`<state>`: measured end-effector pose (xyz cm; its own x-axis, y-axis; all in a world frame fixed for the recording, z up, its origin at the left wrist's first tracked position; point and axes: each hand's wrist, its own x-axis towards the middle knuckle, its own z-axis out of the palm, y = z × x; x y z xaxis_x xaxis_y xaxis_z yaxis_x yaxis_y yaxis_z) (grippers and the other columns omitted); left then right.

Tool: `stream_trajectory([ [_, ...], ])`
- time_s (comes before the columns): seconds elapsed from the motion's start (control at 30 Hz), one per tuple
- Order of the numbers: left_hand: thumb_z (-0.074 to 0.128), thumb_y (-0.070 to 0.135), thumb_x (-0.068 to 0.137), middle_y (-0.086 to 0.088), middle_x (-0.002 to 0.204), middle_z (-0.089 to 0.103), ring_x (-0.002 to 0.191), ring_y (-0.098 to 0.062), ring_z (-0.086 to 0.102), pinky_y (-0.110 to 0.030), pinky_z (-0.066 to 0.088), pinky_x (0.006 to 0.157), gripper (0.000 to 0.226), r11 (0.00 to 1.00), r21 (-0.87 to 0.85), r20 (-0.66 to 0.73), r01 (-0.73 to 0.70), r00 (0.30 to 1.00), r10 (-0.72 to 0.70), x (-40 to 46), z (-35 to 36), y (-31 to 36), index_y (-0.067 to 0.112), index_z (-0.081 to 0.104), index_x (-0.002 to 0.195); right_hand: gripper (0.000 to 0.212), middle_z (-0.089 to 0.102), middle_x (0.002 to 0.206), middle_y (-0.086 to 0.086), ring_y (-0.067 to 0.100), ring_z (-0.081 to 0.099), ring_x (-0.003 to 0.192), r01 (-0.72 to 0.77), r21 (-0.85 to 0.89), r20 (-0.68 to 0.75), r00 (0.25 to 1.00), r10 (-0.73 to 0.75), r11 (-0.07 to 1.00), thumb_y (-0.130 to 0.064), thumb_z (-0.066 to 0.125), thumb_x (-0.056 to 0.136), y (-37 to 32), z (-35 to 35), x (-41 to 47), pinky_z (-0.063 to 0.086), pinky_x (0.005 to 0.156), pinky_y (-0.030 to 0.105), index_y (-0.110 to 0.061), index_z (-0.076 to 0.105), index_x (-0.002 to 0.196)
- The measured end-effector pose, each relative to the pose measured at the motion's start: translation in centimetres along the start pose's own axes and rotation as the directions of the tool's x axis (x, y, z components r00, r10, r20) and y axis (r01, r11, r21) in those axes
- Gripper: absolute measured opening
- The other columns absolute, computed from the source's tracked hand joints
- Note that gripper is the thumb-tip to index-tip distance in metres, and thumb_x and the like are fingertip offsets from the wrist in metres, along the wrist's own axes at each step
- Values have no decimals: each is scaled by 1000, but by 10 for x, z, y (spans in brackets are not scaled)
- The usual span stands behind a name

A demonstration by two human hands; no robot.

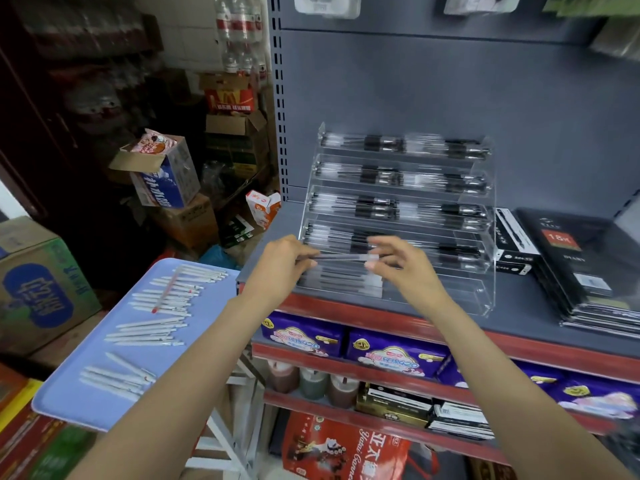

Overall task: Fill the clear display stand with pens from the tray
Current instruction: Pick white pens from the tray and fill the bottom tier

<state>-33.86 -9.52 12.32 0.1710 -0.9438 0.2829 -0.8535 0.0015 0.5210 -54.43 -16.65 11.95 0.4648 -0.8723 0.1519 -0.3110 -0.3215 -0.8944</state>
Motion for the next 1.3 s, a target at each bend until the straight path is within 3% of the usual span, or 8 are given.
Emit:
stream_trajectory([
  [0.1,62,11,88,-9,106,62,100,-19,59,-18,41,85,29,1000,-27,23,-6,1000,6,3,6,5,9,64,117,9,67,83,-11,15,64,78,51,-144,-47,997,-58,988,-14,66,86,4,-1,1,51,73,28,-18,72,90],
  [0.3,53,19,94,-5,119,59,108,-24,57,-38,48,88,28,983,140,117,-119,988,102,-3,15,0,15,58,121,11,68,86,-3,7,59,77,1,-366,-8,1000,-4,931,-15,67,85,16,0,-4,41,65,1,-13,74,92],
  [0.53,46,26,97,2,119,60,110,-16,55,-30,35,93,27,934,287,158,-215,972,175,-13,20,-3,21,61,120,16,64,100,4,13,56,87,32,-454,29,999,-22,890,-16,62,89,12,8,-7,40,79,20,-15,72,101],
  [0.73,59,17,88,-4,100,63,93,-25,62,-43,48,83,18,994,100,-112,-53,992,64,-37,1,-20,15,66,105,18,65,95,1,6,55,76,108,-298,-20,993,-120,948,-10,61,86,-19,57,-15,38,70,2,-16,70,101],
  [0.87,58,14,88,-5,96,64,82,-22,61,-34,49,77,17,990,-13,-188,143,972,-143,-65,-26,-67,14,67,103,20,66,97,3,9,56,76,196,-219,80,980,-183,956,-9,57,88,-51,127,-14,38,70,7,-16,69,102],
  [1.07,54,11,91,-8,102,68,75,-16,56,-25,42,72,17,915,-114,-180,388,897,-403,-112,-65,-192,9,67,102,28,62,115,10,19,60,97,173,-214,280,954,-109,961,-10,52,91,-70,263,0,39,82,20,-8,61,117],
  [1.17,52,7,91,-12,105,66,88,-27,63,-33,46,78,20,884,-71,-121,462,876,-468,-131,-77,-250,6,66,104,42,45,138,12,25,43,128,115,-291,385,923,6,950,-18,49,96,-55,316,13,32,102,29,-10,45,137],
  [1.3,54,7,91,-15,118,60,109,-31,57,-30,38,92,27,888,44,85,458,884,-460,-142,-84,-316,3,61,117,51,27,152,9,25,21,142,80,-405,469,873,131,911,-22,45,98,-27,378,38,21,115,38,-19,28,147],
])
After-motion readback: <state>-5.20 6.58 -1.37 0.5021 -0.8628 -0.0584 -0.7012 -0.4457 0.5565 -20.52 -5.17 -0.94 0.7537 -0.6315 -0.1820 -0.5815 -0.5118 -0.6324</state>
